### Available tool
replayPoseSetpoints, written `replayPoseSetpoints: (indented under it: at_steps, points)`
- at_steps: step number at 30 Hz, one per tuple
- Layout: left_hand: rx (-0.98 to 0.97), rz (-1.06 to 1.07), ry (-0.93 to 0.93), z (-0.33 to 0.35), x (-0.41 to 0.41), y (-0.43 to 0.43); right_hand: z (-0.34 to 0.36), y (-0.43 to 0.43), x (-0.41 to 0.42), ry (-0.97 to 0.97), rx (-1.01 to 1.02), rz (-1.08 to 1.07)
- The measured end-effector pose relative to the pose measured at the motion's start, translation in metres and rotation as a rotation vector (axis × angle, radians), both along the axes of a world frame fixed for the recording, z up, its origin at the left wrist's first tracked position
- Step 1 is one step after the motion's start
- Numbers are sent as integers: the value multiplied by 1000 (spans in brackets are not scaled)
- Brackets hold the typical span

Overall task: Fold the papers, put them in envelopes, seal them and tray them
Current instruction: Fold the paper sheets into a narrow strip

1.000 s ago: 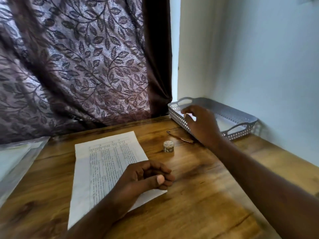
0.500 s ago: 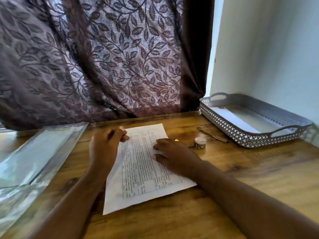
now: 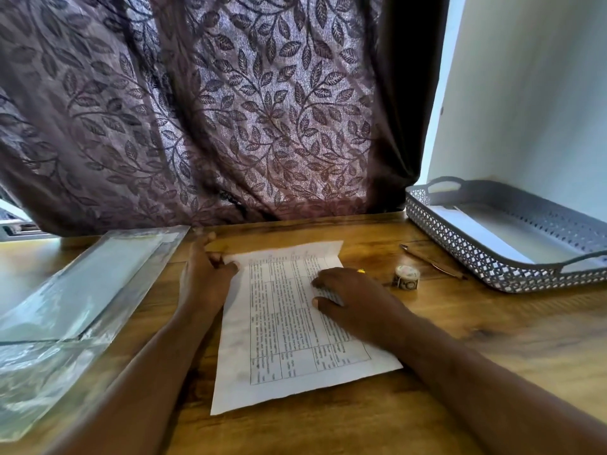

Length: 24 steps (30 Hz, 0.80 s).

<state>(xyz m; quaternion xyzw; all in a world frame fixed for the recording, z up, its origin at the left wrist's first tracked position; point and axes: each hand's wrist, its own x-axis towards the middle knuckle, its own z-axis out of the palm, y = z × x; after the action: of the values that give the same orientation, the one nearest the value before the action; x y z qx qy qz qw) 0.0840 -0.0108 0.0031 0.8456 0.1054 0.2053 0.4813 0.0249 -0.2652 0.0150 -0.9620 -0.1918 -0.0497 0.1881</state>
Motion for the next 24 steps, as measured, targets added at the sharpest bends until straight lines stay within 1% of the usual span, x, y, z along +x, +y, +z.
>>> replayPoseSetpoints:
  at_steps: [3,6,8,10,11,14,16,18,20,22,24]
  points:
    - [-13,-4,-44,4,-3,3,-1,-3,0,1,60,-15]
    - [-29,-48,-71,5,-6,4,-3,-2,10,-91,290,-174]
    - [-119,-74,-107,9,-9,3,-2,2,23,-94,455,-314]
    - [-244,-106,-118,13,-13,2,3,5,33,-22,551,-407]
    - [-315,-135,-120,14,-14,2,5,6,37,10,588,-420]
    - [-513,-247,-100,13,-16,9,6,7,45,9,693,-378]
    - [-608,-309,-63,10,-12,15,2,5,48,7,727,-373]
    - [-676,-318,-44,8,-7,20,0,2,49,9,709,-392]
    - [-724,-317,-37,7,-4,23,0,-1,49,-4,701,-362]
    - [-771,-337,-15,7,-5,22,0,-3,48,-1,757,-295]
    - [-807,-381,-20,8,-5,21,0,-5,46,43,834,-229]
